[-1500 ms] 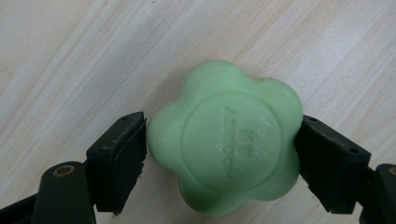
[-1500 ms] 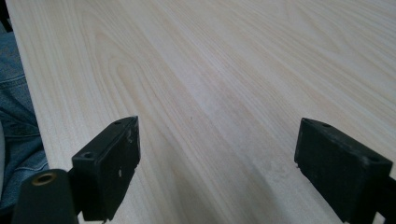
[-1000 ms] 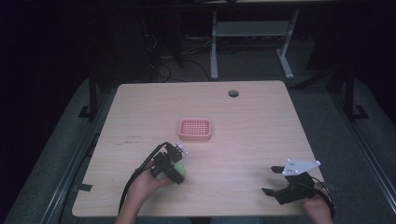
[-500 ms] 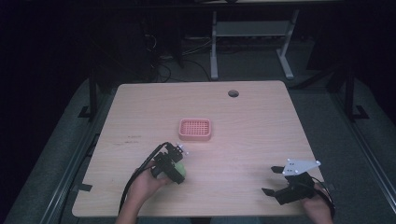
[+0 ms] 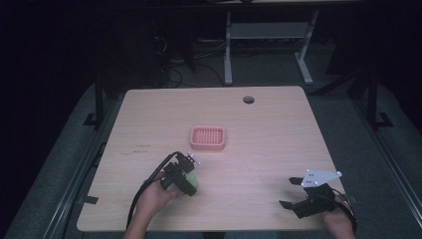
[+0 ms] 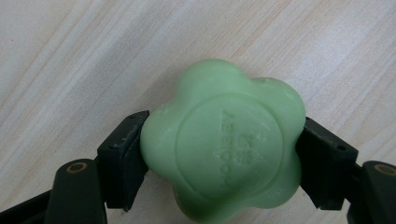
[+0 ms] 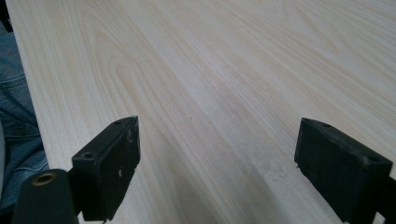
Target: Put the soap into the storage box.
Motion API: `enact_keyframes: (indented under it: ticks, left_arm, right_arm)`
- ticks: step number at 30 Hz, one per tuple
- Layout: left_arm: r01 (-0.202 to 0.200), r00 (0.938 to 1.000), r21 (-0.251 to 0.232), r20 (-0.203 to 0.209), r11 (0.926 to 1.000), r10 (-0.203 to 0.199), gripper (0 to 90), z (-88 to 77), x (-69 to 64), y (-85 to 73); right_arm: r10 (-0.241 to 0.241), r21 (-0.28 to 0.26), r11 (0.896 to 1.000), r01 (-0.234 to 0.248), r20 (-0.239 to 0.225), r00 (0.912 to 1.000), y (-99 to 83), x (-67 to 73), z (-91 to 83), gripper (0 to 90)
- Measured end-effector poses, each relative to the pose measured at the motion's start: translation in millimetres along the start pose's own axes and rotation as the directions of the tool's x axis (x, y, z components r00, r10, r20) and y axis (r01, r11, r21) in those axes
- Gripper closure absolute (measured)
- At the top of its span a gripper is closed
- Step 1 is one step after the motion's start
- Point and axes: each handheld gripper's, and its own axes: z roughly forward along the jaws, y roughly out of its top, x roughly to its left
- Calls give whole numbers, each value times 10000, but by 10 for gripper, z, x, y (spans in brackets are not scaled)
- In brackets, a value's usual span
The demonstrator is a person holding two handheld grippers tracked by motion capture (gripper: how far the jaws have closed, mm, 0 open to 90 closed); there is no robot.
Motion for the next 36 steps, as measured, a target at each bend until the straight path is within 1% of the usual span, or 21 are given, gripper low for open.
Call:
enact_keyframes:
  ticks: [6, 8, 14, 16, 17, 20, 22, 25, 26, 28, 31, 34, 36]
  left_arm:
    - [-59, 9999, -106, -120, 9999, 57, 267, -77, -8, 10]
    - [31, 9999, -209, -112, 9998, -34, 267, -124, -22, 17]
    - [-58, 9999, -253, -141, 9997, 54, 267, -165, -23, 24]
    - [-57, 10000, -294, -45, 9996, 56, 267, -178, -12, 21]
    - [-93, 9999, -345, -91, 9994, 90, 267, -181, -7, 21]
    - [-108, 9999, -330, -25, 9994, 108, 267, -201, 7, 23]
    - [-58, 10000, -371, -18, 9993, 57, 267, -207, 6, 24]
    - [-144, 9999, -420, 1, 9990, 144, 267, -250, 19, 44]
    - [-32, 10000, -471, 64, 9989, 35, 267, -258, 14, 46]
    - [-37, 9999, -488, 137, 9988, 44, 267, -277, 23, 55]
    - [-125, 9999, -481, 85, 9988, 129, 267, -299, 24, 65]
    - [-135, 9998, -480, 145, 9988, 142, 267, -313, 28, 69]
    - [-140, 9998, -506, 109, 9986, 146, 267, -325, 40, 74]
  right_arm:
    - [33, 4, 10000, -33, 0, 10000, 0, 2, 1, 138]
    - [-8, -9, 10000, 8, 3, 10000, -2, -1, 3, 138]
    - [-32, -3, 10000, 32, 14, 10000, -4, -3, 4, 138]
    - [42, 46, 10000, -42, 23, 10000, -7, -1, 3, 138]
    - [-8, 30, 10000, 8, 24, 10000, -9, -6, 4, 138]
    - [37, 59, 10000, -38, 34, 10000, -13, -9, 6, 138]
    - [43, 55, 10000, -43, 37, 10000, -14, -9, 9, 138]
    - [24, 48, 10000, -24, 24, 10000, -17, -10, 13, 137]
    - [66, 63, 10000, -66, 27, 10000, -17, -7, 14, 138]
    - [45, 76, 10000, -45, 29, 10000, -16, -6, 10, 138]
    - [-31, 65, 10000, 31, 90, 10000, -13, 1, 10, 138]
    - [34, 98, 9999, -34, 73, 10000, -18, 1, 13, 138]
    - [121, 83, 9999, -122, 96, 9999, -25, -6, 10, 138]
